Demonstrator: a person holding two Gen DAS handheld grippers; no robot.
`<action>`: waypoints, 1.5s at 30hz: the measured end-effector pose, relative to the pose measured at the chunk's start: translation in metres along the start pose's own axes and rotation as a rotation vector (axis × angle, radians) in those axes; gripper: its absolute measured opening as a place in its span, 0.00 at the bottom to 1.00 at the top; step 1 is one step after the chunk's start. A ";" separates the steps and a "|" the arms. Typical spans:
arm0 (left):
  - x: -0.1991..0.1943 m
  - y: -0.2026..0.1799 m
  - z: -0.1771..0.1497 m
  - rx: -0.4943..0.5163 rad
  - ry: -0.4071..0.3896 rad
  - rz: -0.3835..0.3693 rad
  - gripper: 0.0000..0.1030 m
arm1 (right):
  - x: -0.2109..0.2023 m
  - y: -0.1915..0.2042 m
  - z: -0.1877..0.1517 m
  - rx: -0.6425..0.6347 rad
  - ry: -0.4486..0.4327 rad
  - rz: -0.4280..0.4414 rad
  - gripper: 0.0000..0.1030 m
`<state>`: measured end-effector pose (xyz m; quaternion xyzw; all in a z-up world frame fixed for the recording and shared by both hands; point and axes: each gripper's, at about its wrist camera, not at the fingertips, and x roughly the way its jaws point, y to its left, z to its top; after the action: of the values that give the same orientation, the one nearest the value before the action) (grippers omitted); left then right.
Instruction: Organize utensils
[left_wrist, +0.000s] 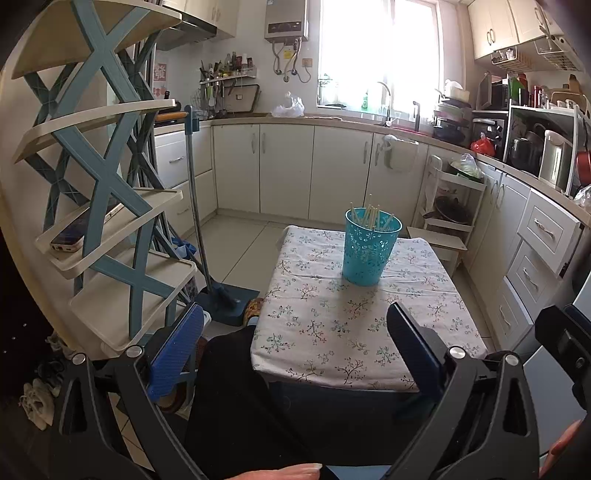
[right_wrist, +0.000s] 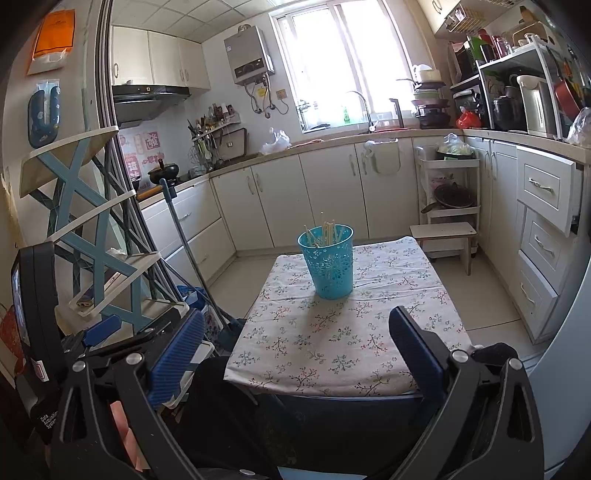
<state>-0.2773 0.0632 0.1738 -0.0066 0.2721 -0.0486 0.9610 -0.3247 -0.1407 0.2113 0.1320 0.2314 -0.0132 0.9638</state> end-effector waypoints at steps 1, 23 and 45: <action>0.000 0.000 0.000 0.000 0.000 0.000 0.92 | 0.000 0.000 0.000 0.000 0.001 -0.001 0.93; 0.002 0.001 0.000 0.001 0.007 -0.003 0.92 | 0.004 0.004 -0.002 -0.008 0.015 0.005 0.93; 0.002 0.000 -0.002 0.001 0.009 -0.002 0.92 | 0.007 0.007 -0.004 -0.008 0.021 0.007 0.93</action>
<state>-0.2765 0.0631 0.1710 -0.0060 0.2763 -0.0499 0.9598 -0.3199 -0.1330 0.2067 0.1292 0.2410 -0.0077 0.9619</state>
